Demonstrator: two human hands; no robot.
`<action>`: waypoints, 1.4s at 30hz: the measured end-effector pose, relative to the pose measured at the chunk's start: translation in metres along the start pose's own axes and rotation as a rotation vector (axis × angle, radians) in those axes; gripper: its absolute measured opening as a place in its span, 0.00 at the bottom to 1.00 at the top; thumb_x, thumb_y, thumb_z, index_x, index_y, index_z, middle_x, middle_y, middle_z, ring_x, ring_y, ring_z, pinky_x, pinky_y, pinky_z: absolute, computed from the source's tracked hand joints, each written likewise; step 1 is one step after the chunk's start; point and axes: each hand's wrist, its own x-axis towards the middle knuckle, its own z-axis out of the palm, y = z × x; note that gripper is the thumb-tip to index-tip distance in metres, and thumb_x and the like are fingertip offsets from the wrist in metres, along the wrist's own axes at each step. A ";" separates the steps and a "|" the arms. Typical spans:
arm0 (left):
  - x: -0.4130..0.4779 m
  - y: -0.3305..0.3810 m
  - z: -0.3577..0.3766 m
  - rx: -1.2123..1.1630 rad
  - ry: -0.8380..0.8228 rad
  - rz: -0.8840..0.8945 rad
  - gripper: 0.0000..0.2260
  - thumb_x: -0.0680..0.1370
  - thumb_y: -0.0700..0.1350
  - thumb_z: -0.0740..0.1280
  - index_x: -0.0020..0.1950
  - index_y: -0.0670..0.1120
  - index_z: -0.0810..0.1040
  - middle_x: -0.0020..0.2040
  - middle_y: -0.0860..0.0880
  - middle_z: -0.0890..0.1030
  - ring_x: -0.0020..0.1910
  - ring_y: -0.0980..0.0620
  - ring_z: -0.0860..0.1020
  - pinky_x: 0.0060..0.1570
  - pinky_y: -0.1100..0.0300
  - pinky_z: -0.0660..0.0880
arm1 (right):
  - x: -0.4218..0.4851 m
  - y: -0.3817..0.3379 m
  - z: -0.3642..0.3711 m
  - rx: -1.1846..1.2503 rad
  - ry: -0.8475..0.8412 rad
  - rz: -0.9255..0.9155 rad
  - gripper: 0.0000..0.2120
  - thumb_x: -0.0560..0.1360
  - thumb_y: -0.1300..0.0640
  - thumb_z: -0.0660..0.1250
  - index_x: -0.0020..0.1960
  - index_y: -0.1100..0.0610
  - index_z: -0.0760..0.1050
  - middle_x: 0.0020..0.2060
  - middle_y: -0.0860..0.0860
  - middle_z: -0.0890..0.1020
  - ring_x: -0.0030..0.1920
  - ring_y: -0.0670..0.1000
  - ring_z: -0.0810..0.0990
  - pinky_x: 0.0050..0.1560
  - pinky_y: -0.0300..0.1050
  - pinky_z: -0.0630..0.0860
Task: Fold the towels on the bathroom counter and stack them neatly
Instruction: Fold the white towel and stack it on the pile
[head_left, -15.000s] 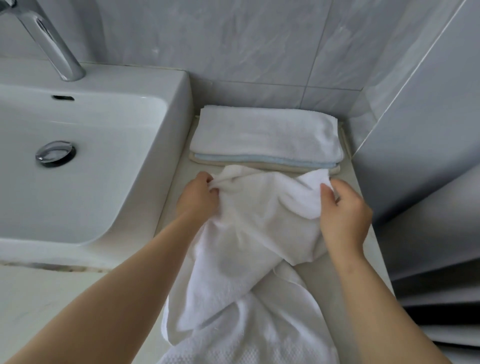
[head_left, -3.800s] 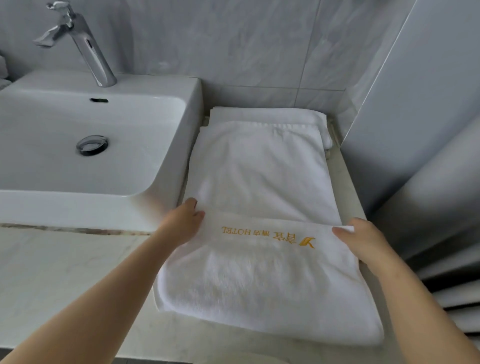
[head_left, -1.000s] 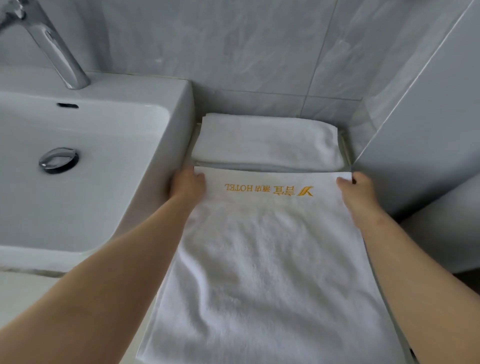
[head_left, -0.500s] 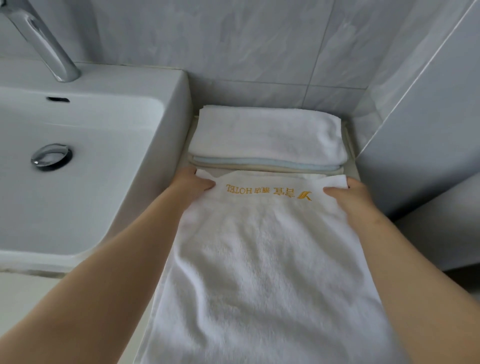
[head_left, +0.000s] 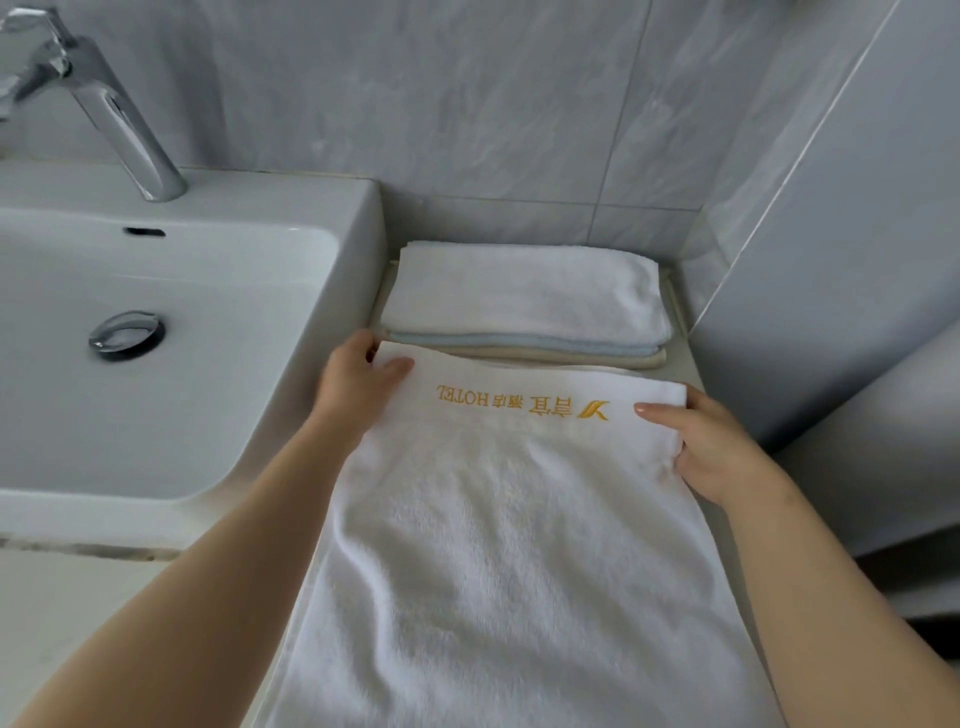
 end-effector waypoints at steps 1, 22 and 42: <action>-0.002 0.003 -0.003 0.002 0.002 0.020 0.06 0.75 0.42 0.69 0.48 0.42 0.75 0.41 0.47 0.79 0.40 0.47 0.78 0.38 0.55 0.75 | -0.003 -0.003 0.000 -0.018 -0.037 0.016 0.08 0.73 0.69 0.65 0.47 0.58 0.77 0.37 0.54 0.85 0.36 0.52 0.84 0.34 0.46 0.81; -0.015 0.041 -0.035 0.320 0.062 0.224 0.05 0.72 0.40 0.70 0.44 0.46 0.75 0.41 0.48 0.76 0.42 0.48 0.73 0.41 0.61 0.66 | -0.037 -0.026 -0.009 0.005 0.326 -0.522 0.09 0.73 0.65 0.69 0.37 0.54 0.75 0.29 0.43 0.80 0.32 0.42 0.76 0.36 0.36 0.74; 0.004 0.042 -0.035 0.724 -0.161 0.452 0.18 0.76 0.31 0.53 0.57 0.50 0.73 0.57 0.45 0.75 0.50 0.43 0.73 0.46 0.53 0.72 | -0.023 -0.036 -0.004 -0.374 0.226 -0.611 0.14 0.74 0.66 0.67 0.41 0.47 0.75 0.38 0.44 0.77 0.36 0.40 0.74 0.38 0.32 0.72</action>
